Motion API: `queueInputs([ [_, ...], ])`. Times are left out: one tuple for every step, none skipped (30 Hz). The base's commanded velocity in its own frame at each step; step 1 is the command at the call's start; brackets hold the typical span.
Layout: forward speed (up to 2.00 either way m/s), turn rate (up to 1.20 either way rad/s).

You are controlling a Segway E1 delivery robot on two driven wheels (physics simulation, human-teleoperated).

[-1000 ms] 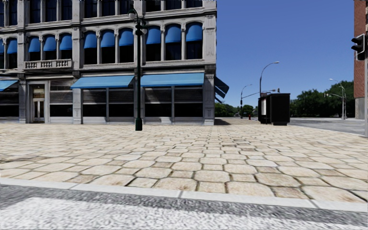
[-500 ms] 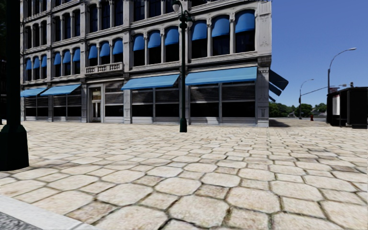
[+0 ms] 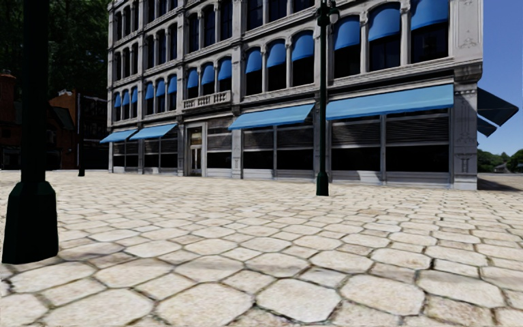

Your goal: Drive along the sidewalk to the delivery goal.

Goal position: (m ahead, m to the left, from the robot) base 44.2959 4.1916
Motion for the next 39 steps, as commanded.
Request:
queueInputs([
  [2.0,0.62],
  [2.0,0.62],
  [2.0,0.62],
  [2.0,0.62],
  [2.0,0.61],
  [2.0,0.6],
  [2.0,0.6],
  [2.0,0.6],
  [2.0,0.57],
  [2.0,0.46],
  [2.0,0.46],
  [2.0,0.41],
  [2.0,0.4],
  [2.0,0.4],
  [2.0,0.4],
  [2.0,0.4],
  [2.0,0.4],
  [2.0,0.4],
  [2.0,0.4],
  [2.0,0.4],
  [2.0,0.4],
  [2.0,0.4],
  [2.0,0.4],
  [2.0,0.4],
  [2.0,0.4],
  [2.0,0.4],
  [2.0,0.4],
  [2.0,0.4],
  [2.0,0.4],
  [2.0,0.4],
  [2.0,0.4],
  [2.0,0.43],
  [2.0,0.43],
  [2.0,0.45],
  [2.0,0.45],
  [2.0,0.45],
  [2.0,0.46],
  [2.0,0.46],
  [2.0,0.46],
])
